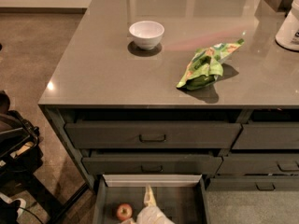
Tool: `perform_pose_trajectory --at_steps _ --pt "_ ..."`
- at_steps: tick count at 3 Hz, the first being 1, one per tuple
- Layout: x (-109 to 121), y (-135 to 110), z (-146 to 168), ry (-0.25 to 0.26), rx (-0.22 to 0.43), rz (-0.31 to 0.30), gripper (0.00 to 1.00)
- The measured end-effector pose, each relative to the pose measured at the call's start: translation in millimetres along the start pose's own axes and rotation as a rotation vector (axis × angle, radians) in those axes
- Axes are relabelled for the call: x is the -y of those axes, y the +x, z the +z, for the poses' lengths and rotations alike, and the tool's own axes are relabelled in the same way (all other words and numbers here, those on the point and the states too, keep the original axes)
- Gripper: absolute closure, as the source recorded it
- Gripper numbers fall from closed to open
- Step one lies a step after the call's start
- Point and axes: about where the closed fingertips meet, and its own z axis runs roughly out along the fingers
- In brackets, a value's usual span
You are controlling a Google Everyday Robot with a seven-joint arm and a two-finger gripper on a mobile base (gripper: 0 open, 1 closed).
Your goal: Pick apple from bottom drawer and place on counter
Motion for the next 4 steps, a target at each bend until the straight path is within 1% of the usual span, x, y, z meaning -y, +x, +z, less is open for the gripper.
perform_pose_trajectory --at_steps 1,2,3,4 --pt "-1.7 71.3 30.6 0.011 -0.01 0.041 0.0" --pt "-19.1 138.9 64.9 -0.047 0.021 0.154 0.0" --pt "-9.2 148.4 74.6 -0.049 0.064 0.205 0.0" --pt "-8.3 148.1 74.3 -0.048 0.063 0.203 0.0"
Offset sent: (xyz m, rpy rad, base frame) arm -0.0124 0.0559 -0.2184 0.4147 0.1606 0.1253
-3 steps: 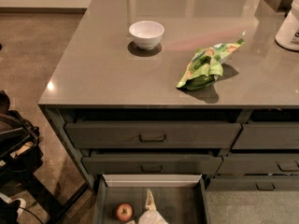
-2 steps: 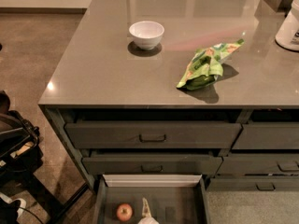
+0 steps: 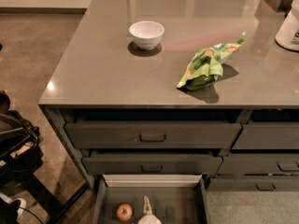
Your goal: Pick apple from bottom drawer and place on counter
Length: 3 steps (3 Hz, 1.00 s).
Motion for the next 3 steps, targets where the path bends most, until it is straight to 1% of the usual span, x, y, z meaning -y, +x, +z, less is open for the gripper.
perform_pose_trajectory --at_steps 1,2,3 --pt "1.8 19.7 16.8 -0.005 0.01 0.039 0.0" --pt "14.8 60.0 51.7 -0.025 0.011 0.077 0.0" --pt "13.2 59.8 51.7 -0.028 0.011 0.077 0.0"
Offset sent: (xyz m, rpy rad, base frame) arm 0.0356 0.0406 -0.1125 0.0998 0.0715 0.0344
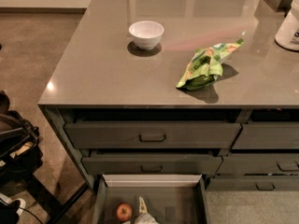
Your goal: Pick apple from bottom drawer and place on counter
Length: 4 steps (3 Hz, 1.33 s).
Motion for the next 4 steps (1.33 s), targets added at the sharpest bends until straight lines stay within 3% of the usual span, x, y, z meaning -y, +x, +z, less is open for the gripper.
perform_pose_trajectory --at_steps 1,2,3,4 --pt "4.5 15.0 18.7 -0.02 -0.012 -0.016 0.0" --pt "5.5 50.3 47.8 -0.075 -0.013 -0.018 0.0" --pt "35.1 56.9 49.3 -0.041 -0.016 -0.025 0.0" --pt "35.3 57.3 49.2 -0.04 -0.017 -0.025 0.19"
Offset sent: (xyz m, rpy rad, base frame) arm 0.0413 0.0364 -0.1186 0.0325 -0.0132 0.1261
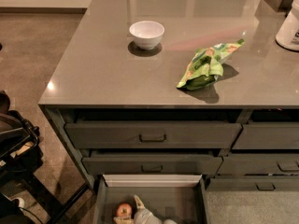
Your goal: Pick apple from bottom drawer and place on counter
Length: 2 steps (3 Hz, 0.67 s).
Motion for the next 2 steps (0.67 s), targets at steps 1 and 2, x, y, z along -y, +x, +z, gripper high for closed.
perform_pose_trajectory --at_steps 1,2 --pt "0.0 0.0 0.0 0.0 0.0 0.0 0.42" --pt "0.0 0.0 0.0 0.0 0.0 0.0 0.64"
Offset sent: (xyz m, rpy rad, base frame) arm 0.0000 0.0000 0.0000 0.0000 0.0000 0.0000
